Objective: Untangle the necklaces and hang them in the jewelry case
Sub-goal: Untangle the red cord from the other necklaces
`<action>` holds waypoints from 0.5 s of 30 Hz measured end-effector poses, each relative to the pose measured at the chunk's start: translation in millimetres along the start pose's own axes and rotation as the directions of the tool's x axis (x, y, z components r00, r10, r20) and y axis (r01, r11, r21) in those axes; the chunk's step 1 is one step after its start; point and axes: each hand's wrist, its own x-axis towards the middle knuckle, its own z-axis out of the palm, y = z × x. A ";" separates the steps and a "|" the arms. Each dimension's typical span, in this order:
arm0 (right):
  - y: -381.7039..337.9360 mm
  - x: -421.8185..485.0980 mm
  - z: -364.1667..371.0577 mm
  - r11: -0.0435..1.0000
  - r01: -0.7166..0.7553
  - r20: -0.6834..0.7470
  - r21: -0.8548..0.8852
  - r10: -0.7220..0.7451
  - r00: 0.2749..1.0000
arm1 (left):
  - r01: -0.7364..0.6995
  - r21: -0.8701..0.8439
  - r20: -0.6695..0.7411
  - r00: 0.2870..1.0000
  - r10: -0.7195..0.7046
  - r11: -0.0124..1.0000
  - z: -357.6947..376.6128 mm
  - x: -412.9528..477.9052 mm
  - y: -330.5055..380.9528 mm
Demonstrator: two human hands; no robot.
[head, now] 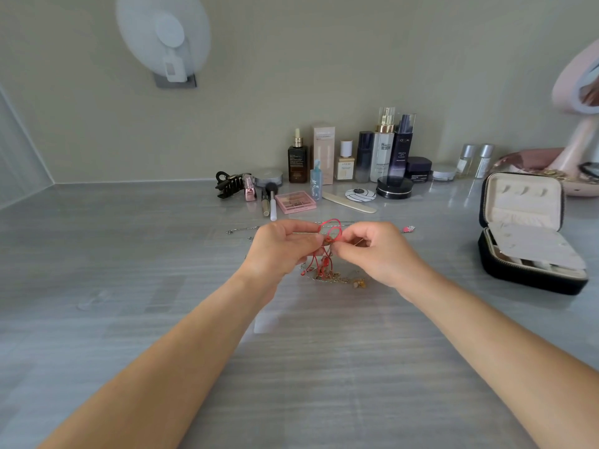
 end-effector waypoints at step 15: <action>-6.4 1.9 -17.8 0.899 -0.155 -0.026 0.409 0.181 0.983 | -0.008 -0.044 -0.060 0.998 0.005 0.999 -1.4 -0.6 4.6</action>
